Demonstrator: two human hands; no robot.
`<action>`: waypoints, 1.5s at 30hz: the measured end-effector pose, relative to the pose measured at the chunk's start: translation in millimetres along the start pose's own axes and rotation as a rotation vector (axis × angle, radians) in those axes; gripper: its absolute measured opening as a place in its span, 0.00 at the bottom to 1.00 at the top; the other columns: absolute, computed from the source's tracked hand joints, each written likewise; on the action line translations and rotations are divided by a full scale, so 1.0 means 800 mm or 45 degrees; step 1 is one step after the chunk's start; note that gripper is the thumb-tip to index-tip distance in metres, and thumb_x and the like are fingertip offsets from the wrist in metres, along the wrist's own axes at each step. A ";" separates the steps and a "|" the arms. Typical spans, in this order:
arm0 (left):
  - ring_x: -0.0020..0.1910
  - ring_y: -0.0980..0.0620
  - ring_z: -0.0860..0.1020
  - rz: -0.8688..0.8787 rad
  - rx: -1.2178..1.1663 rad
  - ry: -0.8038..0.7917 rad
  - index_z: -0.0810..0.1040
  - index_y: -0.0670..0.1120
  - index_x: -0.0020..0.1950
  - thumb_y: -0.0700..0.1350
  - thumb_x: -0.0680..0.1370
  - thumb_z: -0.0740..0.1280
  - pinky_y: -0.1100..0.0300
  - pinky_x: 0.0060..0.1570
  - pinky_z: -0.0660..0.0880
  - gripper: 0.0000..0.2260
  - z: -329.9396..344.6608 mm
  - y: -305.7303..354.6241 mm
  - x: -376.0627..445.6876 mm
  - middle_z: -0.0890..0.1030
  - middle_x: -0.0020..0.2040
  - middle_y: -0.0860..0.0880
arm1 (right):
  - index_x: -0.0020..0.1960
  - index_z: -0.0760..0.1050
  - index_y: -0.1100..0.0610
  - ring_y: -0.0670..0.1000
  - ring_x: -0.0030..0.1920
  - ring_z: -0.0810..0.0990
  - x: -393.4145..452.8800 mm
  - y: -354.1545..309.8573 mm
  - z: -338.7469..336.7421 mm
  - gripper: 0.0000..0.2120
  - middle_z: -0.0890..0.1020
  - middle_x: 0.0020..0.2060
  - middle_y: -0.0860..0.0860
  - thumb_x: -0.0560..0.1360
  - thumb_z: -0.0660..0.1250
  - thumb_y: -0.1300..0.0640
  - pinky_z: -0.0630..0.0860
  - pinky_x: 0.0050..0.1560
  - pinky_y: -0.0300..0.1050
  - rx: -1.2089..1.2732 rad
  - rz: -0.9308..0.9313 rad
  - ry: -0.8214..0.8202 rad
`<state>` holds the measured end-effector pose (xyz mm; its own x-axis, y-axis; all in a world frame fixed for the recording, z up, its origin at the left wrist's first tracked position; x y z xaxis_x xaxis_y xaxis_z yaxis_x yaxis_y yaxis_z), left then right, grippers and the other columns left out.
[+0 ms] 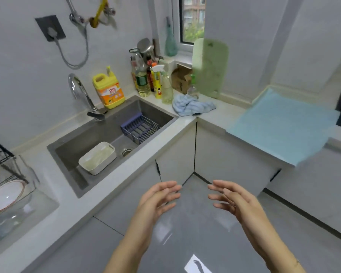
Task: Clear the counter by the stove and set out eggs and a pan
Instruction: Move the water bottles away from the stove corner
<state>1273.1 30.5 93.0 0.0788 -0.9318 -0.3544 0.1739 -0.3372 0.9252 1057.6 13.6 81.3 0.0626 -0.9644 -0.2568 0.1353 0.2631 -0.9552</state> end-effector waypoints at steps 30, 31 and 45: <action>0.55 0.51 0.82 -0.084 0.278 -1.105 0.79 0.42 0.57 0.40 0.79 0.63 0.50 0.61 0.75 0.09 0.657 -0.017 0.183 0.85 0.53 0.49 | 0.58 0.80 0.57 0.47 0.59 0.80 0.008 -0.094 -0.518 0.11 0.83 0.56 0.47 0.77 0.64 0.62 0.74 0.65 0.52 0.230 -0.047 1.093; 0.55 0.51 0.82 -0.094 0.287 -1.135 0.79 0.42 0.56 0.41 0.78 0.64 0.50 0.61 0.75 0.09 0.683 -0.020 0.189 0.85 0.53 0.49 | 0.58 0.80 0.56 0.47 0.59 0.80 0.013 -0.100 -0.539 0.12 0.83 0.57 0.46 0.78 0.64 0.62 0.73 0.65 0.52 0.231 -0.051 1.114; 0.55 0.47 0.82 -0.189 0.452 -1.495 0.80 0.43 0.54 0.36 0.80 0.57 0.51 0.58 0.75 0.12 1.016 -0.104 0.107 0.85 0.52 0.48 | 0.59 0.79 0.56 0.49 0.58 0.81 -0.115 -0.109 -0.812 0.13 0.83 0.56 0.48 0.80 0.58 0.62 0.72 0.66 0.55 0.360 -0.156 1.509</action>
<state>467.8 -130.6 95.9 -0.8795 -0.3755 -0.2924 -0.1845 -0.2972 0.9368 397.7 63.4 92.7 -0.8845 -0.3703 -0.2837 0.2966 0.0229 -0.9547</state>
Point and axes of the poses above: each hand's wrist, its own x-axis towards the middle knuckle, its own z-axis out of the palm, y = z × x, the point moved 8 cm from there along x, towards the middle knuckle
